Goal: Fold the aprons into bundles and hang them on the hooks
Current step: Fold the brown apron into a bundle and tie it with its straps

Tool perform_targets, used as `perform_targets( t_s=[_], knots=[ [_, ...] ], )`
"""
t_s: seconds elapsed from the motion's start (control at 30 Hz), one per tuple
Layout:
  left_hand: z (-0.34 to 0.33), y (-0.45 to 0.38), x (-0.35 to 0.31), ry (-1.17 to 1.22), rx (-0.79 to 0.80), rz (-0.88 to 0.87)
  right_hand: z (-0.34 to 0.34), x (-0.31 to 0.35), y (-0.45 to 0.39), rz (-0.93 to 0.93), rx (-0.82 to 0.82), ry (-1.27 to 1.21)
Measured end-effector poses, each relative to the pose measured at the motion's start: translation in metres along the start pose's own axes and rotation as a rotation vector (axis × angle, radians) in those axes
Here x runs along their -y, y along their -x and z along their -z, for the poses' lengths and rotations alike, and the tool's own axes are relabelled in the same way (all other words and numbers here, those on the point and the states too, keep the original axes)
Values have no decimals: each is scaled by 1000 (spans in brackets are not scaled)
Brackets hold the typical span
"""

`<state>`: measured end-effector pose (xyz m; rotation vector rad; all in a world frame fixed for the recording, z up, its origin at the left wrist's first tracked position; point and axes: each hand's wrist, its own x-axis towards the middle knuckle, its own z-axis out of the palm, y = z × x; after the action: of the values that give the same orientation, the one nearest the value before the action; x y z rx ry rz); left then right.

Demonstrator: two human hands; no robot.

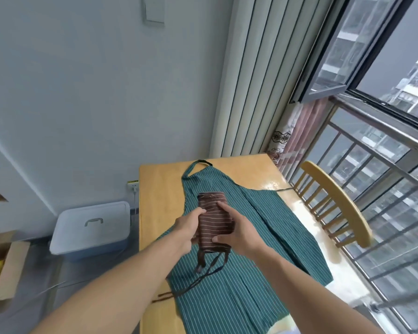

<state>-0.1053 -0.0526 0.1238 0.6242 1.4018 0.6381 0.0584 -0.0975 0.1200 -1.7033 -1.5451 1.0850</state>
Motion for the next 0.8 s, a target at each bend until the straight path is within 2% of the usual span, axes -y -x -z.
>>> perform_targets(
  t_s=[0.13, 0.37, 0.43, 0.53, 0.63, 0.7, 0.77, 0.8],
  knots=[
    [-25, 10, -6, -52, -28, -8, 29, 6, 3, 63, -17, 297],
    [-47, 27, -28, -176, -111, -52, 56, 1, 2, 242, -144, 561],
    [-42, 26, -34, -204, -103, -59, 62, 1, 1, 249, -115, 433],
    [-33, 26, -39, -226, -74, -120, 69, 8, -4, 162, -8, 57],
    [-27, 30, -47, -357, -109, -371, 74, 23, -7, -6, 134, -354],
    [-22, 32, -52, -439, 33, -476, 80, 33, -10, -100, 223, -556],
    [-21, 36, -56, -431, 259, -422, 84, 42, -10, -116, 259, -636],
    [-20, 39, -57, -403, 322, -389, 87, 47, -11, -108, 249, -663]
  ],
)
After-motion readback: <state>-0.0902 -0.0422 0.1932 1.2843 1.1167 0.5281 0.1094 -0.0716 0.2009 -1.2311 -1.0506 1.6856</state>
